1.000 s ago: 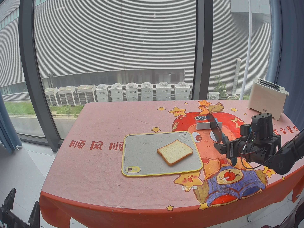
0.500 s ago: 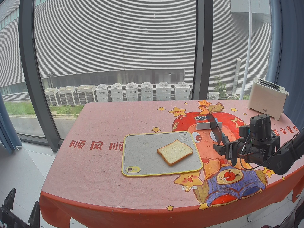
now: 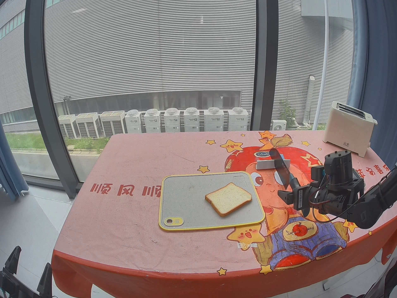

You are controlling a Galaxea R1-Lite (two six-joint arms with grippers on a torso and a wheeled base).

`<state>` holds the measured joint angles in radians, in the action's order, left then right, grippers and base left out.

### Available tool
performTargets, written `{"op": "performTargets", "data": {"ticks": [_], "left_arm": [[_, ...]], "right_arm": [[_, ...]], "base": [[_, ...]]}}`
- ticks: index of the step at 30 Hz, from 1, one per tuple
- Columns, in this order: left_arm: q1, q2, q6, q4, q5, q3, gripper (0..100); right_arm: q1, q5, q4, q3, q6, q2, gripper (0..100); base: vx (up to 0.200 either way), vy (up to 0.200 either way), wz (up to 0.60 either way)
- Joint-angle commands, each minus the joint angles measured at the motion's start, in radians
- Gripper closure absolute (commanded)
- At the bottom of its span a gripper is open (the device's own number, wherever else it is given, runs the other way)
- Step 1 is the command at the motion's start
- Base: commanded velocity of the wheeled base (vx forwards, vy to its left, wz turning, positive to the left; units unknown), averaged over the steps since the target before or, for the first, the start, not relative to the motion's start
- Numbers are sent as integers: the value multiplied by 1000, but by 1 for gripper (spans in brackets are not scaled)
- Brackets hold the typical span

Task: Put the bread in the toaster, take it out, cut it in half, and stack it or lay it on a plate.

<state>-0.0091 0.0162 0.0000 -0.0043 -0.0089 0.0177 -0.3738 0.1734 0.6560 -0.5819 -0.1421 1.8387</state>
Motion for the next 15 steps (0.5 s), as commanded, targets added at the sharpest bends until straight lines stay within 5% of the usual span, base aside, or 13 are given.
{"op": "performTargets", "data": {"ticks": [1,15], "left_arm": [[1,-16,0,0,0,-18,0],[1,-16,0,0,0,-18,0]], "right_arm": [[0,1,1,1,1,4,0],[0,1,1,1,1,5,0]], "base": [[0,0,0],[0,0,0]]}}
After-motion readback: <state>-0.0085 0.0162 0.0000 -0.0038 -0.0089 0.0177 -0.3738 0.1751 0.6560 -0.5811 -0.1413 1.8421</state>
